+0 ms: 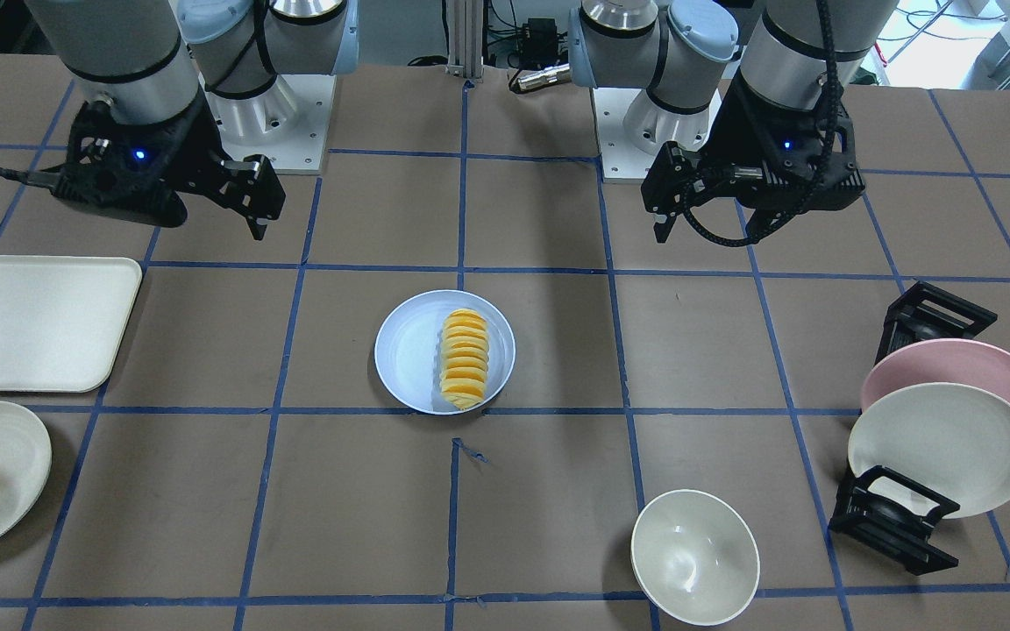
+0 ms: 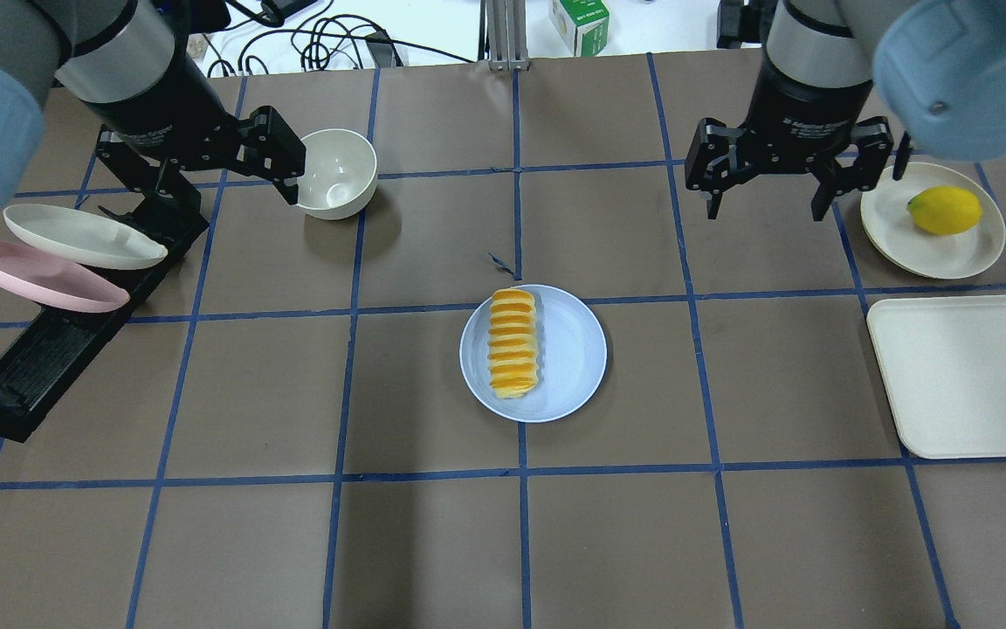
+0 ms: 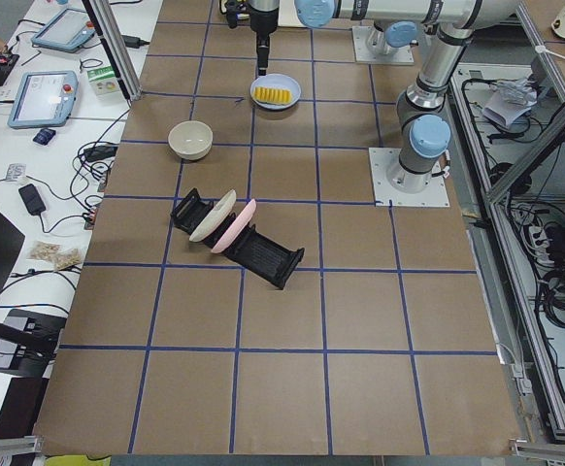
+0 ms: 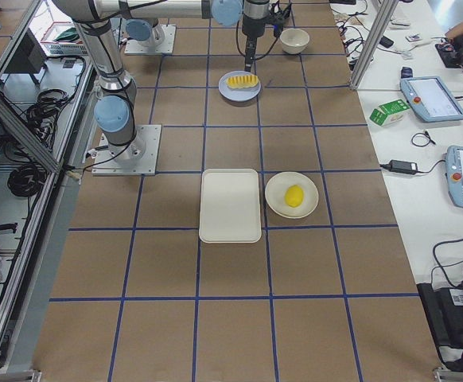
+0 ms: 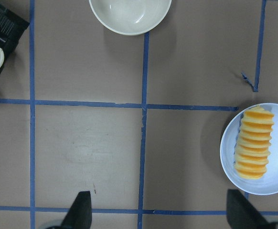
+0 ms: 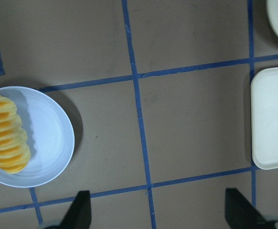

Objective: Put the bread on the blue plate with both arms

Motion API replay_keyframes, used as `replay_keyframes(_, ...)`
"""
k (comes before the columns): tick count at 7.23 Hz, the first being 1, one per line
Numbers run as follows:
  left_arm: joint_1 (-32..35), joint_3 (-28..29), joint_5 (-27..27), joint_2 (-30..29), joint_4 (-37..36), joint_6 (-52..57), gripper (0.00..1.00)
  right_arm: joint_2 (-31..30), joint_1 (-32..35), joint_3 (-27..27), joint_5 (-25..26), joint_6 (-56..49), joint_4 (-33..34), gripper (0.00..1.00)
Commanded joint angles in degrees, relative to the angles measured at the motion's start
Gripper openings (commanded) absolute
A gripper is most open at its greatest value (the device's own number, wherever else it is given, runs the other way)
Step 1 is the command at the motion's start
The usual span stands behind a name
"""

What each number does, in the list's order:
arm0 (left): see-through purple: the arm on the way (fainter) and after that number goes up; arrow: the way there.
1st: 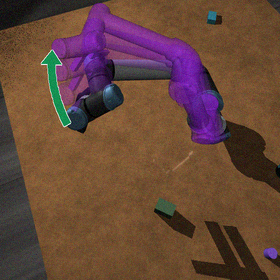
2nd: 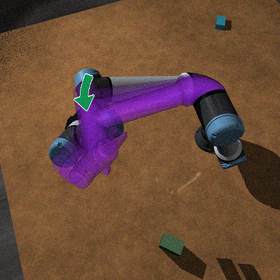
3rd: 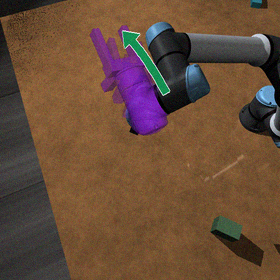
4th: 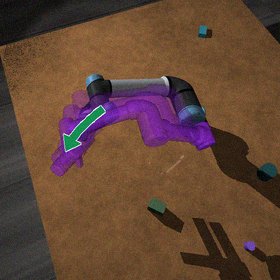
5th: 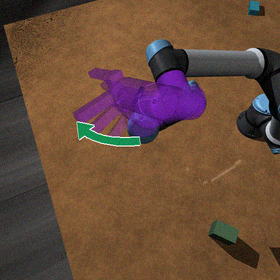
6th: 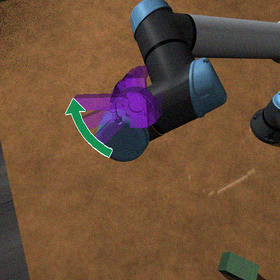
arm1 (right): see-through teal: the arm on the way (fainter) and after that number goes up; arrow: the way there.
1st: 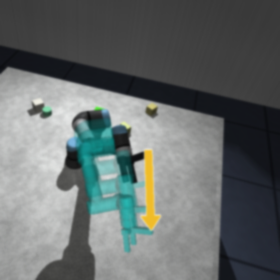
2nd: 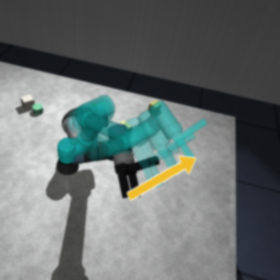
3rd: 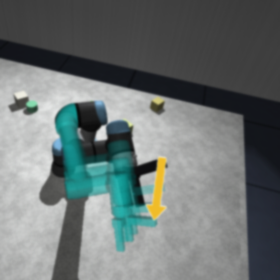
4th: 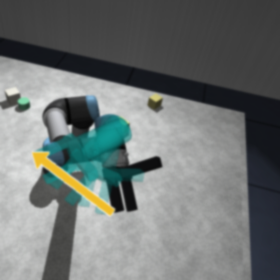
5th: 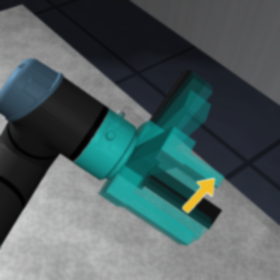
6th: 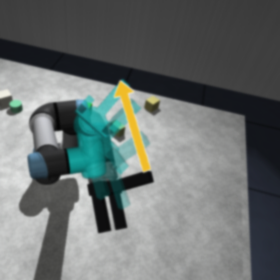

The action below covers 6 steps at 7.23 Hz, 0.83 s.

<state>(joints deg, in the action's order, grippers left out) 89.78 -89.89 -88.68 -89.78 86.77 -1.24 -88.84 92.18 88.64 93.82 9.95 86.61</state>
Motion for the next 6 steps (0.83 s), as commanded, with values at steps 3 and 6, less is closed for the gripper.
replay_keyframes(3,0.0,0.6,-0.2,-0.4,0.1,0.4,1.00,-1.4,-2.4,0.7,-3.7,-4.4,-1.7,1.00)
replay_keyframes(6,0.0,0.9,-1.2,-0.5,1.4,0.4,1.00,-2.1,-2.3,0.7,-3.2,-3.6,-1.7,1.00)
